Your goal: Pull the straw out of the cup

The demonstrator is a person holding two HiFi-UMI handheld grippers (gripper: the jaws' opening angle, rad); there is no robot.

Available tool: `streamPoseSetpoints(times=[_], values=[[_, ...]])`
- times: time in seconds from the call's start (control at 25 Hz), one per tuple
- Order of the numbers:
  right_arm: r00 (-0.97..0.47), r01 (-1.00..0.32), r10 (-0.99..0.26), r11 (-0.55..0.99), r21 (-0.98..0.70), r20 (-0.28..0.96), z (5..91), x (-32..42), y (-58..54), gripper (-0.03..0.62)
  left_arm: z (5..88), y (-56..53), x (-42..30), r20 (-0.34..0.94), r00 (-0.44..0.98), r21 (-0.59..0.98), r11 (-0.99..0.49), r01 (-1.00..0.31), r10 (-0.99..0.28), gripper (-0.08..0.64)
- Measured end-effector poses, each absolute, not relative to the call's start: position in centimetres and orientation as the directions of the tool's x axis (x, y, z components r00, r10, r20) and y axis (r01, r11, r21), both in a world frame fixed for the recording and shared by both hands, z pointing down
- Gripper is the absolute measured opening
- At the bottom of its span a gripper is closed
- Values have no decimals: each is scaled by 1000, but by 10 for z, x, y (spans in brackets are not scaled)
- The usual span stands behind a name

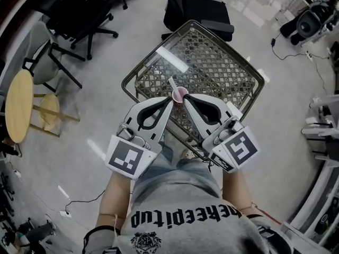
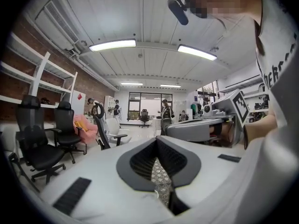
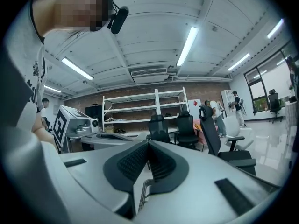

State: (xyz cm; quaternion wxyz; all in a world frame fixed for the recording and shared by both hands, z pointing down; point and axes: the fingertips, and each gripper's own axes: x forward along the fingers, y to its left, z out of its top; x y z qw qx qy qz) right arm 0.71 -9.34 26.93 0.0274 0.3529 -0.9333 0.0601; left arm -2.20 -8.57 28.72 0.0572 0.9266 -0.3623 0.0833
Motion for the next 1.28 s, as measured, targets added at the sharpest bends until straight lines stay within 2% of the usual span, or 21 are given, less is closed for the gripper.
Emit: streamPoseSetpoints(times=[0.64,1.28], values=[[-660,-750,-731,651,-115,171,297,-11,-147,17,308,-139,-45,218,790,97,-792,-602,-573,25],[-527,-848,-778,506,-157,343,373,13,-170,35,343,-159,-37,261,843,157,-840,-519,-471,25]])
